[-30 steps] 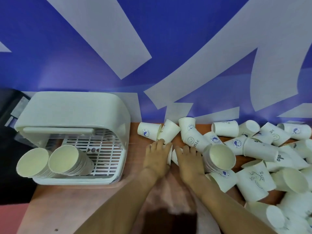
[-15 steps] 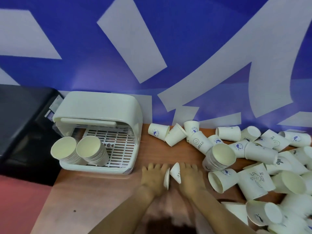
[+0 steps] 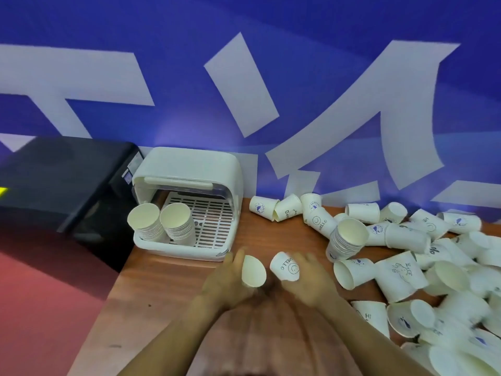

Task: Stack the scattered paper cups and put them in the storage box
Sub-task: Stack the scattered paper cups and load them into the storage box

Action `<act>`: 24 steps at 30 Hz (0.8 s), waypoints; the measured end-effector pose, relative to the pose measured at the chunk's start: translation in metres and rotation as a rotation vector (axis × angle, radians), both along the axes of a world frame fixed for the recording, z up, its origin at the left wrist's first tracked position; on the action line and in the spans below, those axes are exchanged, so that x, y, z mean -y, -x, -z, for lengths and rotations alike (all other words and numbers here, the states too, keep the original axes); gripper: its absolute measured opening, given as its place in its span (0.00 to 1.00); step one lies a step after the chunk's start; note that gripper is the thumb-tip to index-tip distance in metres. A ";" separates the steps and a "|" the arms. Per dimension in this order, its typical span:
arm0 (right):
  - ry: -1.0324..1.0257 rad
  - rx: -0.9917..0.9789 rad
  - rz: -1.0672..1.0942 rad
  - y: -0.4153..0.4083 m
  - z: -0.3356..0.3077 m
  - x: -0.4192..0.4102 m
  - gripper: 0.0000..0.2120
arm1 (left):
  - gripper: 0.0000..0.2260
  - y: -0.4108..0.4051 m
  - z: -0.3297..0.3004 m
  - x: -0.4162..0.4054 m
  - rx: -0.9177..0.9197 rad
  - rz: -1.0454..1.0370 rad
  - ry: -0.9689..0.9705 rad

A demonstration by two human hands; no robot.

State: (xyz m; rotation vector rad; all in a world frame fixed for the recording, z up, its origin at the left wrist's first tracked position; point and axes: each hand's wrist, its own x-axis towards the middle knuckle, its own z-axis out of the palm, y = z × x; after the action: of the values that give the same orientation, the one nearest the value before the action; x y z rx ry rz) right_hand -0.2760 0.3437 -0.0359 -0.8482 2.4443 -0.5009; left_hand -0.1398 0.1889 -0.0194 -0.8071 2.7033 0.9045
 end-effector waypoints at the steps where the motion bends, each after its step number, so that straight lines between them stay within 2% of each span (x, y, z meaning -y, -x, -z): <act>1: 0.038 0.041 0.034 -0.002 -0.002 0.000 0.34 | 0.36 -0.005 -0.003 0.000 -0.033 -0.010 0.003; 5: 0.085 0.135 0.135 -0.023 -0.003 0.004 0.37 | 0.30 -0.029 -0.005 0.004 -0.106 0.006 0.041; 8: 0.054 0.099 0.178 -0.045 -0.007 0.010 0.38 | 0.29 -0.054 0.001 0.021 -0.117 0.046 0.082; 11: 0.011 0.033 0.158 -0.064 -0.018 0.023 0.33 | 0.32 -0.073 0.001 0.038 -0.101 0.024 0.030; 14: 0.000 0.020 0.183 -0.084 -0.033 0.053 0.34 | 0.36 -0.084 -0.008 0.062 -0.133 0.037 -0.043; 19: 0.075 -0.014 0.213 -0.121 -0.045 0.096 0.35 | 0.33 -0.112 -0.021 0.104 -0.191 0.113 -0.009; 24: 0.105 -0.022 0.207 -0.151 -0.052 0.131 0.30 | 0.33 -0.147 -0.035 0.141 -0.194 0.133 0.015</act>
State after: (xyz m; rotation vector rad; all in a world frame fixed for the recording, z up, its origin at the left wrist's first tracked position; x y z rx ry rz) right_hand -0.1253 0.2130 0.0159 -0.6464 2.5594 -0.7034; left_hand 0.0071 0.0476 0.0158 -0.5597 2.8917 0.9791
